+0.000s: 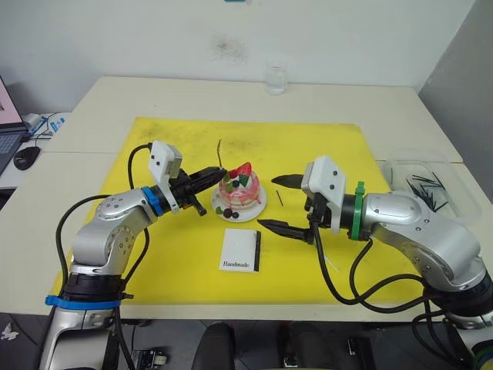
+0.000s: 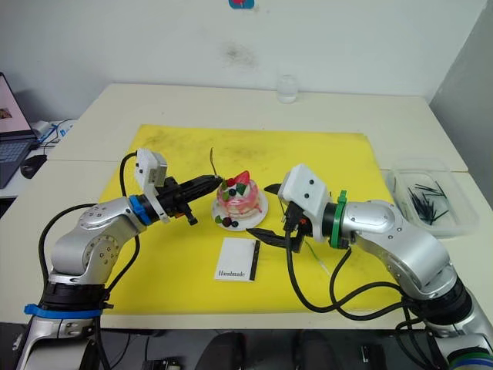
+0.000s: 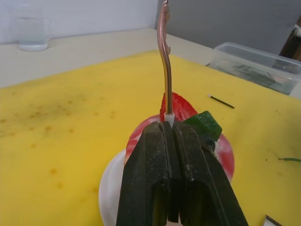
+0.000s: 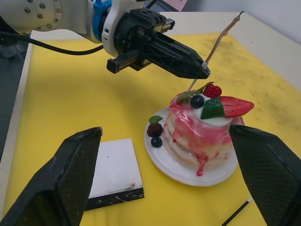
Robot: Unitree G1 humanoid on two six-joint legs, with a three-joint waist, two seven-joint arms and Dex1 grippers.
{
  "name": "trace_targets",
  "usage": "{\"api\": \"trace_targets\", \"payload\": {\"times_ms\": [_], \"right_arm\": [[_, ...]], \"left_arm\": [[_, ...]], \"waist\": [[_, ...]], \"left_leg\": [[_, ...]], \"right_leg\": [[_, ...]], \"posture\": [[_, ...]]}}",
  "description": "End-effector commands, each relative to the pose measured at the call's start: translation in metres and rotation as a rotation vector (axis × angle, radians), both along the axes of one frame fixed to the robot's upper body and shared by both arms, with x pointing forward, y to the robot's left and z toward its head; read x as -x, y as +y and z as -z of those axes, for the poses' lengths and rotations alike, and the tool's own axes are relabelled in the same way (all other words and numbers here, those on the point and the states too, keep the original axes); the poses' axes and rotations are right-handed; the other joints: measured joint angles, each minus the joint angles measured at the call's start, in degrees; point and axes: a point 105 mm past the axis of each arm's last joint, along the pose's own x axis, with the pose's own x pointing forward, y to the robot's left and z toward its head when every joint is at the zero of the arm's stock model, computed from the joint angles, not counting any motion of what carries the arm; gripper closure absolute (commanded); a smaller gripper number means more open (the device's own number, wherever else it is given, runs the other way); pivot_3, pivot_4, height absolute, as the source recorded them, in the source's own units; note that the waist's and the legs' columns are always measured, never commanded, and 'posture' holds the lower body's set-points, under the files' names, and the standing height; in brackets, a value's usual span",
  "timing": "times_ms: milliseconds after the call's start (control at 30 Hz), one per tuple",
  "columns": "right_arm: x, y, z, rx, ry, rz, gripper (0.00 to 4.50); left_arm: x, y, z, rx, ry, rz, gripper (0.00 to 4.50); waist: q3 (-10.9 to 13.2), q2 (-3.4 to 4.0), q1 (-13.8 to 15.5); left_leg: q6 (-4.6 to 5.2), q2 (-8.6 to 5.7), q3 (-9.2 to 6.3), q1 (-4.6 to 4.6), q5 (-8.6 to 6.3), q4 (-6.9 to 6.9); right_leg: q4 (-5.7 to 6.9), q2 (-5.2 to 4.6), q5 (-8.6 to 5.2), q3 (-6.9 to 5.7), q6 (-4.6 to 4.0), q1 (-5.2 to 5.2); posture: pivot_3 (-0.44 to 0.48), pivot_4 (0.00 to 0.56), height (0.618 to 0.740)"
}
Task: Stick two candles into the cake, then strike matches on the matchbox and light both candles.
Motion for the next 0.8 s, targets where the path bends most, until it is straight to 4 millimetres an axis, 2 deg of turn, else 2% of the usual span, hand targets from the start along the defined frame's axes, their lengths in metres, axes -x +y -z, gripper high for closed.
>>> {"api": "trace_targets", "payload": {"times_ms": [33, 367, 567, 800], "right_arm": [[0.004, -0.001, -0.01, -0.022, -0.045, -0.007, 0.03], [0.005, -0.003, -0.009, -0.019, -0.041, -0.003, 0.03], [0.006, -0.003, -0.008, -0.018, -0.037, -0.002, 0.03], [0.006, -0.004, -0.008, -0.021, -0.038, 0.005, 0.03]], "left_arm": [[0.001, -0.003, 0.002, -0.026, -0.039, 0.012, 4.5], [-0.001, -0.01, 0.022, -0.103, -0.101, 0.022, 4.5], [0.002, -0.01, 0.049, -0.125, -0.05, 0.022, 4.5], [0.001, -0.01, 0.047, -0.098, -0.046, 0.015, 4.5]], "waist": [[0.0, 0.0, 0.0], [-0.01, -0.01, 0.01], [-0.05, 0.02, 0.04], [-0.11, 0.01, 0.04]], "left_leg": [[0.0, 0.0, 0.0, 0.0, 0.0, 0.0], [0.0, -0.01, 0.0, 0.03, 0.0, 0.04], [0.0, -0.02, -0.01, 0.06, 0.0, 0.08], [0.01, -0.01, 0.0, 0.21, 0.01, 0.14]], "right_leg": [[0.0, 0.0, 0.0, 0.0, 0.0, 0.0], [0.03, 0.0, 0.01, 0.0, 0.0, 0.05], [0.04, 0.0, 0.02, -0.02, 0.01, 0.12], [0.06, 0.0, 0.06, -0.04, 0.09, 0.29]], "posture": [[0.0, 0.15, 0.74], [0.0, 0.15, 0.74], [0.0, 0.15, 0.74], [0.0, 0.15, 0.74]]}}
